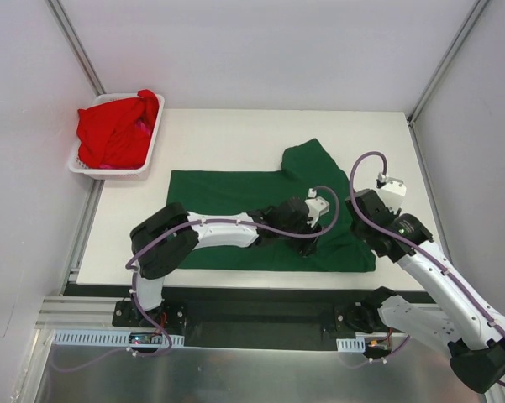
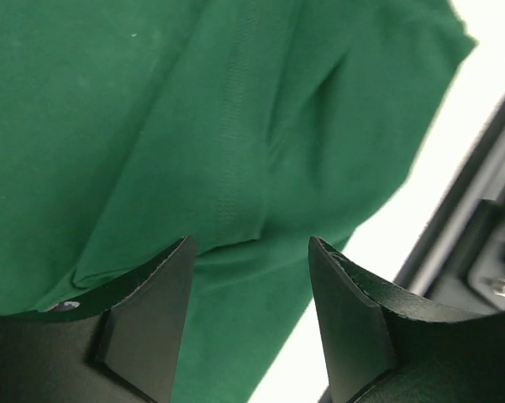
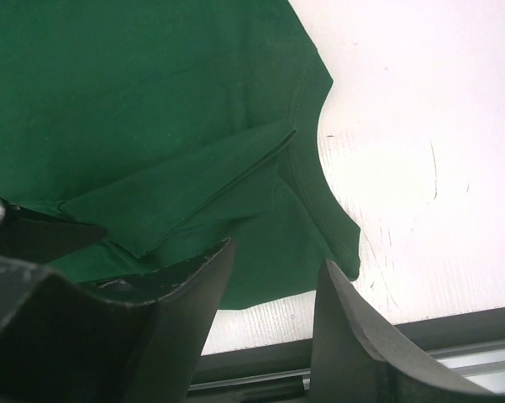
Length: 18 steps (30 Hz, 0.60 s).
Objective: Fold and stack the t-shirts
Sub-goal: Fold the tshirt
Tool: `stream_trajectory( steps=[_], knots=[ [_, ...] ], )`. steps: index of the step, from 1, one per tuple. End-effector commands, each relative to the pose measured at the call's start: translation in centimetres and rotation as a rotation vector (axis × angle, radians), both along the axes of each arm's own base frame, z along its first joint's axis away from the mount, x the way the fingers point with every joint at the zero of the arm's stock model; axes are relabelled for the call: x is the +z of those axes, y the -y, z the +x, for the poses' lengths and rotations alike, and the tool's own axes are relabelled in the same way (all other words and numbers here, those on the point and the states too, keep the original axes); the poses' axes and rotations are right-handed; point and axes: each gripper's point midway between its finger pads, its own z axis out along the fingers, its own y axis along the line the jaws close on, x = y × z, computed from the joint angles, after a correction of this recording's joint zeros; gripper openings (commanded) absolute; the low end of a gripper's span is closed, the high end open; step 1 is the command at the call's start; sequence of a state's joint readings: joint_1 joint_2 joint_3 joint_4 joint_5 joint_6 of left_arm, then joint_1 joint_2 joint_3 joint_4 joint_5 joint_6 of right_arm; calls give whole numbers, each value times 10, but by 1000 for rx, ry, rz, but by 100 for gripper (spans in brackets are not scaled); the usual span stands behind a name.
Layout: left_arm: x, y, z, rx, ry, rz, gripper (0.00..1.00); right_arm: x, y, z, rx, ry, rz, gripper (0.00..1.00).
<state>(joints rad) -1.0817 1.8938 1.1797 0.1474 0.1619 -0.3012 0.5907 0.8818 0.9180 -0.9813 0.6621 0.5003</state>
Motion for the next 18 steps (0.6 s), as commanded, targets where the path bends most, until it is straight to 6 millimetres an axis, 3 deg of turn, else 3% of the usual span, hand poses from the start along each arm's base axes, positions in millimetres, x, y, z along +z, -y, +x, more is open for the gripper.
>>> stream_trajectory(
  steps=[1, 12, 18],
  knots=[
    [-8, -4, 10, -32, 176, 132, 56, -1, 0, 0, 1, 1, 6, 48],
    [-9, -4, 11, -24, 268, 188, 56, -6, -4, 2, 12, -13, 18, 49],
    [9, 6, 8, -26, 277, 140, 55, -7, -1, 1, 5, -14, 12, 49]
  ],
)
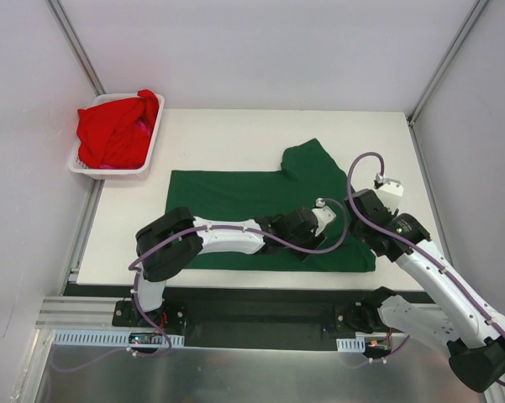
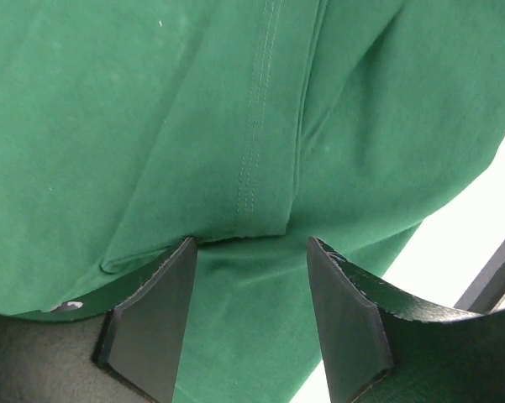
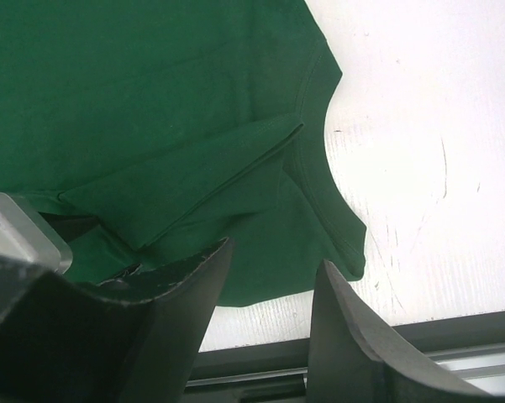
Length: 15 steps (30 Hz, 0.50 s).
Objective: Fold and stack the t-shirts
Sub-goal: Fold the tshirt
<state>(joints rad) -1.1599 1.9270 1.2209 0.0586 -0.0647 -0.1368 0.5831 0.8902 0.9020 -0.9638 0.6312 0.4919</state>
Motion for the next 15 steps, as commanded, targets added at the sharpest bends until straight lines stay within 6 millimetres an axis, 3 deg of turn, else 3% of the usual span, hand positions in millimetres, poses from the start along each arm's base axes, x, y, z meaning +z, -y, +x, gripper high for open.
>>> stream_trajectory(
  steps=[1, 7, 15],
  knots=[
    [29, 17, 3, -15, 61, -50, 55, 0, 3, 1, -7, 5, -3, 49],
    [41, 22, -4, -35, 81, -74, 55, 0, 5, 1, -17, 9, -4, 49],
    [29, 25, -2, -16, 119, -59, 54, -4, 7, -1, -16, -3, -8, 49]
  ],
)
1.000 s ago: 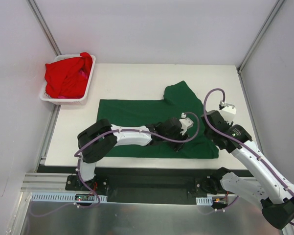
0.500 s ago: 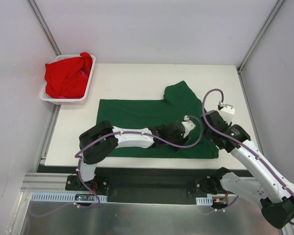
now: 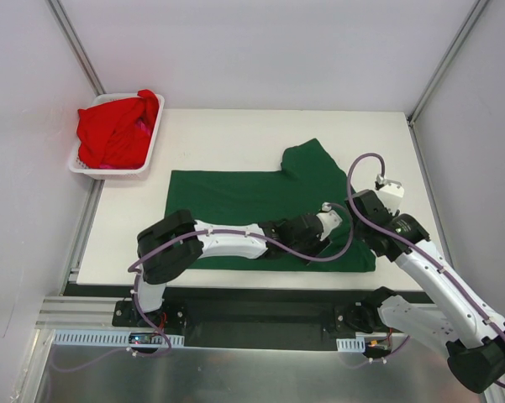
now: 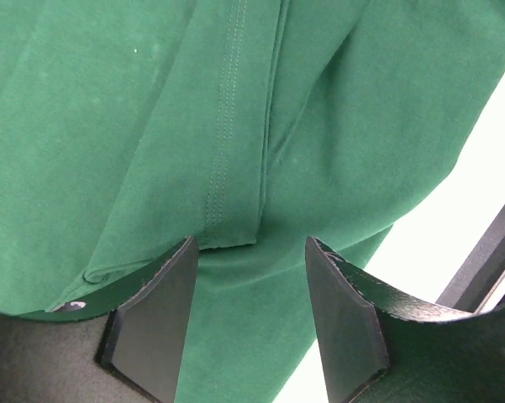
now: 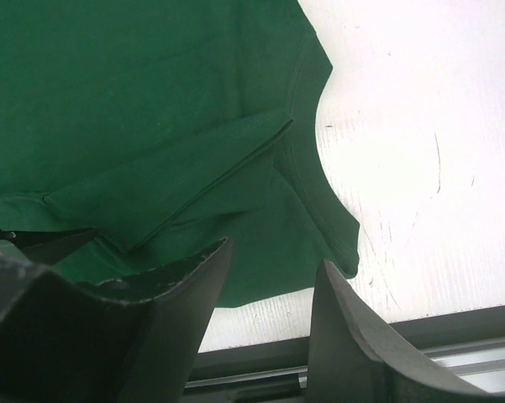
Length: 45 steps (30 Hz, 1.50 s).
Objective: Fold and stack the t-shirts
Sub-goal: Fold the tshirt
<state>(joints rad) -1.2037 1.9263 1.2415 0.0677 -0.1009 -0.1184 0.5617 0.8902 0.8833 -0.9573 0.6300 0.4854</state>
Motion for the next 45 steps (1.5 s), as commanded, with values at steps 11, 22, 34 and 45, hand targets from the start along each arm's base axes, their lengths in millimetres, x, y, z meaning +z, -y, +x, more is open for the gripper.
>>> stream_trajectory(
  steps=[11, 22, 34, 45],
  knots=[
    [5, 14, 23, 57, 162, -18, 52, -1, 6, -2, -8, 1, 0, 49],
    [-6, 8, 28, 75, 186, 14, 37, -2, 9, -3, -13, -5, 2, 49],
    [2, 9, 28, 73, 191, -3, 0, -6, 6, -2, -12, -16, 11, 49],
    [17, 14, 28, 50, 207, -22, 1, -8, 5, -2, -9, -21, 14, 49]
  ],
)
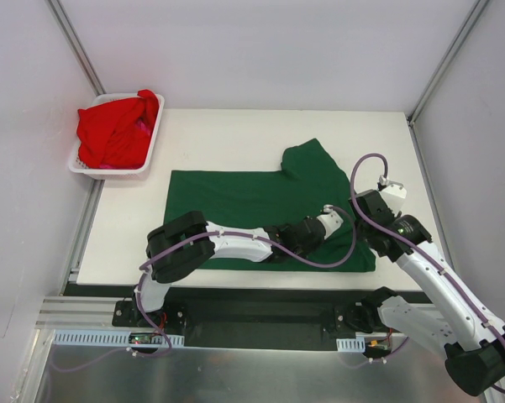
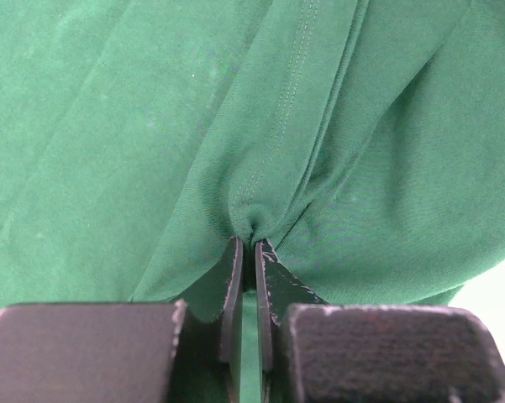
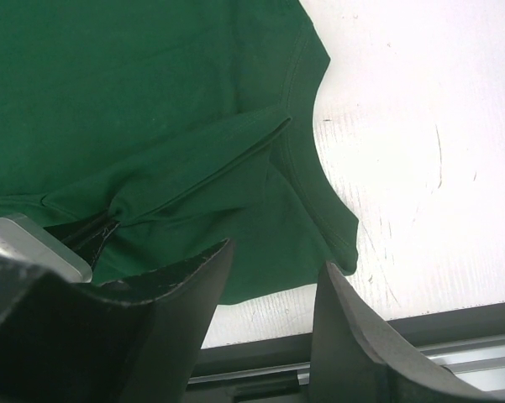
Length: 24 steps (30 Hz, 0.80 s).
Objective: Fold and stack the t-shirts
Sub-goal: Fold the tshirt
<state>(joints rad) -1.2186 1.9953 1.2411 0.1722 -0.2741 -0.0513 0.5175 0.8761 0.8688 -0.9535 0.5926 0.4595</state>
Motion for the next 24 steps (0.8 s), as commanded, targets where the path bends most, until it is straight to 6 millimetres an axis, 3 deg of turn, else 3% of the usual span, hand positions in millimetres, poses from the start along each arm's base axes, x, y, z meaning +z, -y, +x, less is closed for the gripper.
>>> stream_trajectory(
  steps=[1, 14, 24],
  knots=[
    [33, 11, 0, -23, 49, -59, 0, -4, -1, 1, 0, -2, 1, 49],
    [57, 11, 3, -22, 77, -86, 1, -8, -6, 5, 10, -13, 13, 49],
    [47, 11, 9, -26, 108, -43, 1, -7, -5, 5, 9, -13, 12, 49]
  ],
)
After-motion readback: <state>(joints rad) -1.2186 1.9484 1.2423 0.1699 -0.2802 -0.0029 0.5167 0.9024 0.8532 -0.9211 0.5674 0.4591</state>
